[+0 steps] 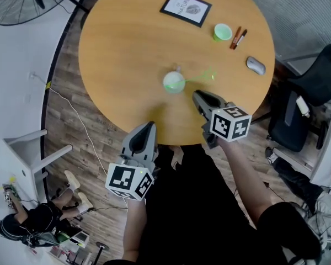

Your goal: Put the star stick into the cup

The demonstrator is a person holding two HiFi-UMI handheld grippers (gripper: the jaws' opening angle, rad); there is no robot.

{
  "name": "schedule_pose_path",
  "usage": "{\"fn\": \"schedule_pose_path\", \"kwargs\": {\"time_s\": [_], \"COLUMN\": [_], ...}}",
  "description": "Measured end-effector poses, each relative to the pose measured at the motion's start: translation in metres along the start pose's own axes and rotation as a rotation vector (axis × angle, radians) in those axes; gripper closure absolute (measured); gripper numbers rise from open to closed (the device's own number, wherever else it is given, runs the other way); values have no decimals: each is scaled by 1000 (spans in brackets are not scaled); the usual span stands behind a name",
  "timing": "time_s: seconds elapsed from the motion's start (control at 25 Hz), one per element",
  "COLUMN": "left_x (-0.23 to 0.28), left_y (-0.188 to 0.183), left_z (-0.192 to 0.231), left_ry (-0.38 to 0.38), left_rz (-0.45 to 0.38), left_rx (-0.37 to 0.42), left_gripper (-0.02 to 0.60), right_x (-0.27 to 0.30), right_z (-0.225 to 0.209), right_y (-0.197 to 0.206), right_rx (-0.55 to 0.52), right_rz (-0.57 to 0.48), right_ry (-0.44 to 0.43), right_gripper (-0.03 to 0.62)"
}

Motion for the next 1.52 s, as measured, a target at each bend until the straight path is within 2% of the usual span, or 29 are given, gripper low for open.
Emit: {"fn": "schedule_pose_path", "kwargs": {"time_s": [0.52, 1.04, 1.28, 1.52], "left_x": [-69, -129, -144, -153], "left_y": [25, 46, 53, 55], "left_z": [-6, -18, -28, -40], "left_ry": [176, 325, 371, 390], "left_rz": [-28, -83, -78, -94], "left_rx": [152, 225, 271, 293], "left_gripper": [583, 583, 583, 583], "right_x": [-61, -138, -161, -177], "right_z": [88, 174, 200, 217], "right_y": [61, 121, 143, 154], "right_rx": [-37, -130, -151, -162], "right_rz": [-180, -341, -393, -425], "right_ry": [116, 270, 298, 271], "right_gripper": [562, 577, 585, 585]}}
Point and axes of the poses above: the fingertips, and each gripper's own axes: x forward along the fingers, z to its left, y out of its underside, the point moved 5 cm from there along -x, backward along the fingers, and after that the axes turned 9 degrees about z, right-handed, at the moved point
